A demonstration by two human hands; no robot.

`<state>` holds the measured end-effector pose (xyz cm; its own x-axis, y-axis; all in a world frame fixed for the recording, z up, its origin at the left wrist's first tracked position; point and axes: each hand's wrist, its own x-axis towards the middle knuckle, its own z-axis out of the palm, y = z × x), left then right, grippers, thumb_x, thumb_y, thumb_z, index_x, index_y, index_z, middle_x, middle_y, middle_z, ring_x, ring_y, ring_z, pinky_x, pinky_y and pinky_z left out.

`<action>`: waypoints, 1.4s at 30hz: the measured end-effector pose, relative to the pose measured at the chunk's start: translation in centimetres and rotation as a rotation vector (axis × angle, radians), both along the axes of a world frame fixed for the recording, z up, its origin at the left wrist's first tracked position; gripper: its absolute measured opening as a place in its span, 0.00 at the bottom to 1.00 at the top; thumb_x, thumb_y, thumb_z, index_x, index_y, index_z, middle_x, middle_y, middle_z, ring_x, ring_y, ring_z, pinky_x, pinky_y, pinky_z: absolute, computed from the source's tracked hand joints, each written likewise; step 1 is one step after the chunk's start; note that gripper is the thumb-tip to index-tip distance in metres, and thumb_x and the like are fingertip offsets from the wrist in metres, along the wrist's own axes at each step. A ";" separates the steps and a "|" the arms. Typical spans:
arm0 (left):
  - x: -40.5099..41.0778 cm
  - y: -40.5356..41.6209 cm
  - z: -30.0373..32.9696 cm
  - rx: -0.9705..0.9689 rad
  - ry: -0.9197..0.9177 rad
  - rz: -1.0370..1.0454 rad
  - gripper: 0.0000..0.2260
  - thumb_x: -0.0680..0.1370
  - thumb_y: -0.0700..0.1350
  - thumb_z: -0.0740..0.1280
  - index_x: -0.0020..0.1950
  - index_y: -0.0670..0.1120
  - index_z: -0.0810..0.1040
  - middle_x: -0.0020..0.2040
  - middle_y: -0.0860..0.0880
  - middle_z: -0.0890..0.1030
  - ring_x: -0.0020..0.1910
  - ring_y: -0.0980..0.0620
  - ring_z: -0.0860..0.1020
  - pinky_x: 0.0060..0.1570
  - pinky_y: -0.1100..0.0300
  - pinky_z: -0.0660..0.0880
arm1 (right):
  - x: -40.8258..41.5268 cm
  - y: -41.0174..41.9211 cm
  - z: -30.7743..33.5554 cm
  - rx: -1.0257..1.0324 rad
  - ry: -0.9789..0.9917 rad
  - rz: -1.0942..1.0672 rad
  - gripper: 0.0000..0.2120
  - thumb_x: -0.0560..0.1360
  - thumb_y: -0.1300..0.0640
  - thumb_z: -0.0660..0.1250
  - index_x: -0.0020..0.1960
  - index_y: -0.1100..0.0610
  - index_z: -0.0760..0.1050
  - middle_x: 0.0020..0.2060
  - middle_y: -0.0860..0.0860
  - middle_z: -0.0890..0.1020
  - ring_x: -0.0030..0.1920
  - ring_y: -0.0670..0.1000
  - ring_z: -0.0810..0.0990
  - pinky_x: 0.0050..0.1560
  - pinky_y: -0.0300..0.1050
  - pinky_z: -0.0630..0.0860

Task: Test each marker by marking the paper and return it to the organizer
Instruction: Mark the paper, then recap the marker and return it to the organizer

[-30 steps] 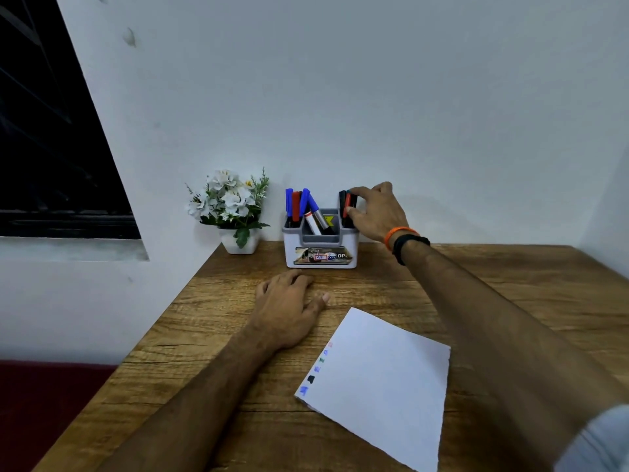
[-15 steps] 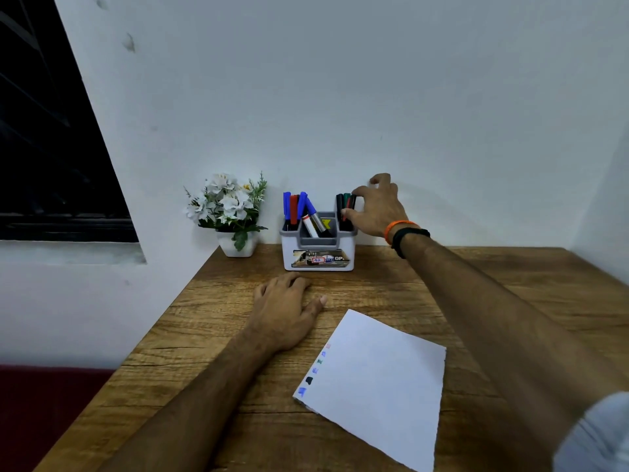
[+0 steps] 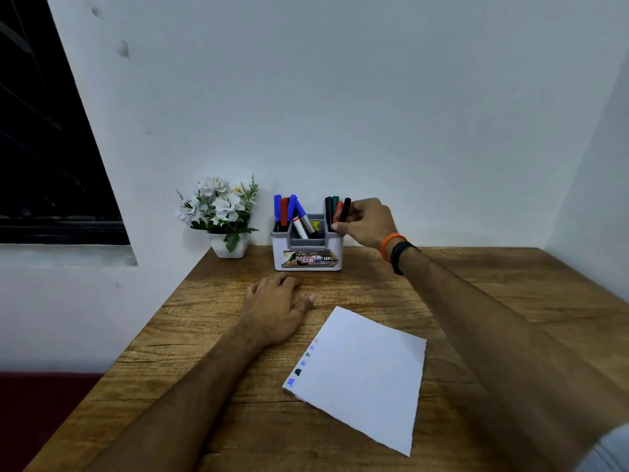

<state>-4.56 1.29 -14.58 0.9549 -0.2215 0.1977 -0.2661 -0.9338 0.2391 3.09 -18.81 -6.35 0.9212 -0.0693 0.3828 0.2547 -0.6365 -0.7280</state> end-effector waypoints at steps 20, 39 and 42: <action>-2.9 -1.3 4.8 -1.062 0.097 -0.303 0.14 0.73 0.52 0.69 0.50 0.43 0.83 0.45 0.47 0.85 0.44 0.53 0.83 0.43 0.58 0.80 | -12.0 0.7 -4.0 0.227 0.078 0.374 0.31 0.69 0.56 0.78 0.68 0.55 0.68 0.34 0.45 0.85 0.39 0.45 0.84 0.52 0.50 0.80; -3.4 -1.1 4.5 -0.784 0.231 -0.388 0.07 0.78 0.42 0.67 0.50 0.39 0.81 0.39 0.46 0.83 0.33 0.55 0.78 0.33 0.63 0.75 | -11.7 -0.8 -4.0 0.590 0.194 0.415 0.04 0.73 0.59 0.74 0.46 0.59 0.82 0.30 0.47 0.81 0.29 0.46 0.75 0.29 0.38 0.71; -3.6 -1.7 4.2 -0.694 0.149 -0.414 0.06 0.79 0.42 0.66 0.48 0.41 0.81 0.35 0.49 0.81 0.31 0.56 0.77 0.31 0.63 0.73 | -11.8 -0.3 -4.3 0.560 0.196 0.482 0.04 0.75 0.58 0.72 0.43 0.58 0.81 0.31 0.50 0.81 0.29 0.47 0.76 0.29 0.38 0.70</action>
